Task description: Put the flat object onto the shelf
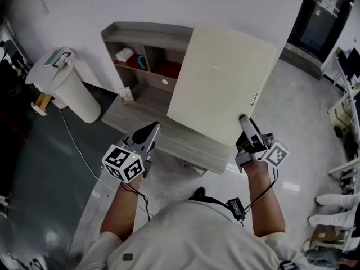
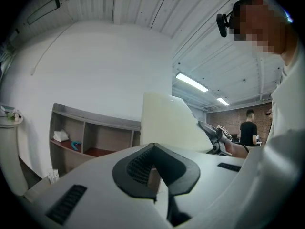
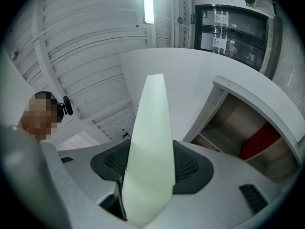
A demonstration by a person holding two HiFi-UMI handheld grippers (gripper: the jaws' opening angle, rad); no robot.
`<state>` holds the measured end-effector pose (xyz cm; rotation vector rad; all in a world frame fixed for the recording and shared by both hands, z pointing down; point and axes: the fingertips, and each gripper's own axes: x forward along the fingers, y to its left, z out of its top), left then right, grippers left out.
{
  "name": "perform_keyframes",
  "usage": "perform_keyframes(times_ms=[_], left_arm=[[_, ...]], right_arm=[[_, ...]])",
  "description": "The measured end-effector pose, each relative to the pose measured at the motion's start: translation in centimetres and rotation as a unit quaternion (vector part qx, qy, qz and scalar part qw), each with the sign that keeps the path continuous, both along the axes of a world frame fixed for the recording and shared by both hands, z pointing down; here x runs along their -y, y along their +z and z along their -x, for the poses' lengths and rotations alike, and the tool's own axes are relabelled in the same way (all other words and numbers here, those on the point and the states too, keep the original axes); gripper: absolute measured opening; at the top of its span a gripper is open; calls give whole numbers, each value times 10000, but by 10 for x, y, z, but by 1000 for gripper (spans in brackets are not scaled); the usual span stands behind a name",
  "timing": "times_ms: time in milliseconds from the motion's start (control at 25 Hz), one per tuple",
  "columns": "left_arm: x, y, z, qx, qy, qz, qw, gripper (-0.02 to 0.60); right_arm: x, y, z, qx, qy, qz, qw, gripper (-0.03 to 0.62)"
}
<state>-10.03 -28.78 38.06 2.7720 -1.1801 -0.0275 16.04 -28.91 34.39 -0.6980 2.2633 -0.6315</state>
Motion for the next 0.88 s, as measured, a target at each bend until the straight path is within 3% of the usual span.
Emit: perform_keyframes(times_ms=[400, 880], left_arm=[[72, -12, -48, -77, -11, -52, 10000, 15], [122, -18, -51, -107, 123, -118, 9998, 15]], right_arm=[[76, -26, -36, -168, -104, -172, 9997, 279], [114, -49, -25, -280, -17, -429, 9987, 278]])
